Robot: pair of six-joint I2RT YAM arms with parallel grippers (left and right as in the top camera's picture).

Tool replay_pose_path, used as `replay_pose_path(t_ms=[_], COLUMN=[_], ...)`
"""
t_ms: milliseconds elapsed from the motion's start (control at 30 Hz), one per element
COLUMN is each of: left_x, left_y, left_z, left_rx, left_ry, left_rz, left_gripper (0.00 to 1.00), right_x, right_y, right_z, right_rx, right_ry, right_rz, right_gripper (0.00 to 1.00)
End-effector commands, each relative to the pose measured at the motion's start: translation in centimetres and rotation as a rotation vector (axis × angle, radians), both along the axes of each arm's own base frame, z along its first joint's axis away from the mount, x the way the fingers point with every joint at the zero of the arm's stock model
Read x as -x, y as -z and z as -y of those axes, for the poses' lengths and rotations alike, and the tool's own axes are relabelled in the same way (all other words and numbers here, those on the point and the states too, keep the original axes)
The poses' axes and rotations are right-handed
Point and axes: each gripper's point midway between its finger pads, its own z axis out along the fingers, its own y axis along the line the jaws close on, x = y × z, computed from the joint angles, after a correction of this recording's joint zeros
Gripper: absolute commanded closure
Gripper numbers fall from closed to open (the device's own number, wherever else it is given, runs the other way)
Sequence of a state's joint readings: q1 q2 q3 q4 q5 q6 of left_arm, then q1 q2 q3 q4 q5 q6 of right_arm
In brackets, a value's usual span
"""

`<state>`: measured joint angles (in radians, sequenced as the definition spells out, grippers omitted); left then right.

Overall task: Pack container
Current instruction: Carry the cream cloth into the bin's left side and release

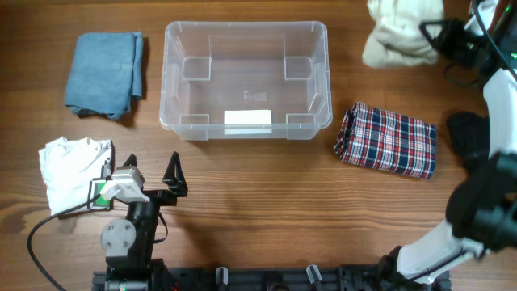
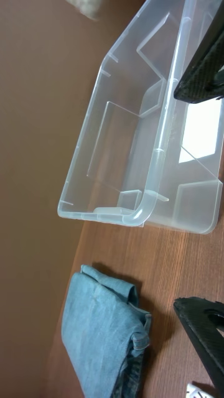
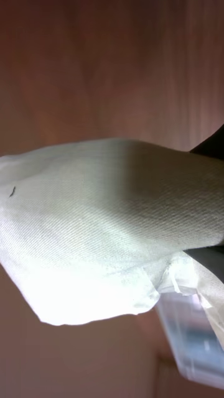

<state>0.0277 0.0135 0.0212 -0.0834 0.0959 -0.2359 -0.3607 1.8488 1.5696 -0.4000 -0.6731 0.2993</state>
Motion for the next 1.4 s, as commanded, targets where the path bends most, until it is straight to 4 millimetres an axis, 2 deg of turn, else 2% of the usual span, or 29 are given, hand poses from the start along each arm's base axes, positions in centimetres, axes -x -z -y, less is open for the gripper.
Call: replay_pose_path(t_ms=[0,100,200,367,533,667,767,867,1000,1367], left_x=[0.0,0.0,0.0,0.0,0.0,0.0,0.0,0.0,0.0,0.0], left_y=[0.2,0.2,0.2,0.2,0.2,0.2,0.2,0.2,0.2,0.2], left_z=[-0.1,-0.1,-0.1,-0.1,-0.1,-0.1,-0.1,-0.1,-0.1,-0.1], left_rx=[-0.020,-0.019,-0.019,-0.020,-0.020,-0.019,-0.020,-0.020,-0.020,-0.020], left_ry=[-0.004,-0.004,-0.004,-0.004,-0.004,-0.004,-0.004,-0.004,-0.004,-0.004], left_rz=[0.004,0.004,0.004,0.004,0.004,0.004,0.004,0.004,0.004,0.003], left_gripper=[0.00,0.00,0.00,0.00,0.00,0.00,0.00,0.00,0.00,0.00], right_x=[2.4,3.7,4.3,5.9,7.6,8.4,7.9,6.9,5.6,5.0], right_y=[-8.8,-11.1,-10.8,-6.5,-4.3,-1.4,1.4,3.9,6.1,12.4], right_z=[-6.8,-11.1,-15.6,-23.5,-30.5,-35.6,-38.9,-40.3,-41.5,-42.1], right_rx=[-0.115,-0.167,-0.225,-0.245,-0.139,-0.088,-0.080,-0.073,-0.066,-0.025], right_ry=[-0.104,-0.156,-0.175,-0.107,-0.088,-0.094,-0.139,-0.151,-0.178,-0.171], right_rz=[0.111,0.115,0.038,-0.169,-0.182,-0.199,-0.203,-0.209,-0.187,-0.264], right_gripper=[0.96,0.96,0.96,0.96,0.96,0.96,0.96,0.96,0.96,0.96])
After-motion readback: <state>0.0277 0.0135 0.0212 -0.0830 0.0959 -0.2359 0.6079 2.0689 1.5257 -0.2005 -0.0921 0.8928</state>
